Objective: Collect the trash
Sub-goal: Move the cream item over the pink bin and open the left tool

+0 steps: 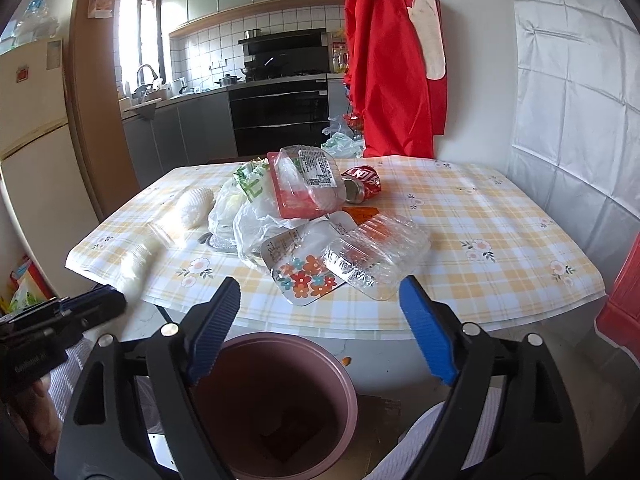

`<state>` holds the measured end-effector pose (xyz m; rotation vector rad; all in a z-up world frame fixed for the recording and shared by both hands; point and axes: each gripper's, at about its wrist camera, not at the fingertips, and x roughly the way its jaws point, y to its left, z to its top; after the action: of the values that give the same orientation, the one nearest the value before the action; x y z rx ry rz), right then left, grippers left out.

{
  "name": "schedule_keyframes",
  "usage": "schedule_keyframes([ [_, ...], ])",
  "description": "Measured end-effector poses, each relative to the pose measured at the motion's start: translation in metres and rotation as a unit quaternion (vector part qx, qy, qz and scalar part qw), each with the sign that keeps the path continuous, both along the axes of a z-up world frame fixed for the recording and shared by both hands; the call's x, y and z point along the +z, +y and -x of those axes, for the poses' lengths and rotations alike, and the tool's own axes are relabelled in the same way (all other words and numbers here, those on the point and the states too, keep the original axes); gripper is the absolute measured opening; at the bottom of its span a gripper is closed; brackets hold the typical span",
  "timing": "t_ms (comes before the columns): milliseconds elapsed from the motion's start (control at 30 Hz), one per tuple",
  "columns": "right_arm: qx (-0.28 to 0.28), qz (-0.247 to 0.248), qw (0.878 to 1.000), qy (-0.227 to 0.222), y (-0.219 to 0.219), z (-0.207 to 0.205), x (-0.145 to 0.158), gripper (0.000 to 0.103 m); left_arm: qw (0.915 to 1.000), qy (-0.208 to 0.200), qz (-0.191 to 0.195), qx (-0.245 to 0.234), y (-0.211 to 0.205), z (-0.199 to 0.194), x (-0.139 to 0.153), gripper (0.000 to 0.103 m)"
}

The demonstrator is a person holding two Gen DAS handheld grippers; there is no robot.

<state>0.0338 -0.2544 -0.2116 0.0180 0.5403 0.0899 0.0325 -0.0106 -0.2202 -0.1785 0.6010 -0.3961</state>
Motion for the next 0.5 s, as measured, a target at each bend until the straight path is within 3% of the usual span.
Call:
schedule_keyframes([
  [200, 0.007, 0.003, 1.0, 0.006, 0.004, 0.001, -0.004, 0.082, 0.9997, 0.005, 0.013, 0.021, 0.011, -0.001, -0.003, 0.047],
  [500, 0.018, 0.013, 1.0, 0.013, 0.011, 0.002, -0.011, 0.086, 0.9984, 0.014, -0.007, 0.055, 0.024, 0.003, -0.017, 0.064],
])
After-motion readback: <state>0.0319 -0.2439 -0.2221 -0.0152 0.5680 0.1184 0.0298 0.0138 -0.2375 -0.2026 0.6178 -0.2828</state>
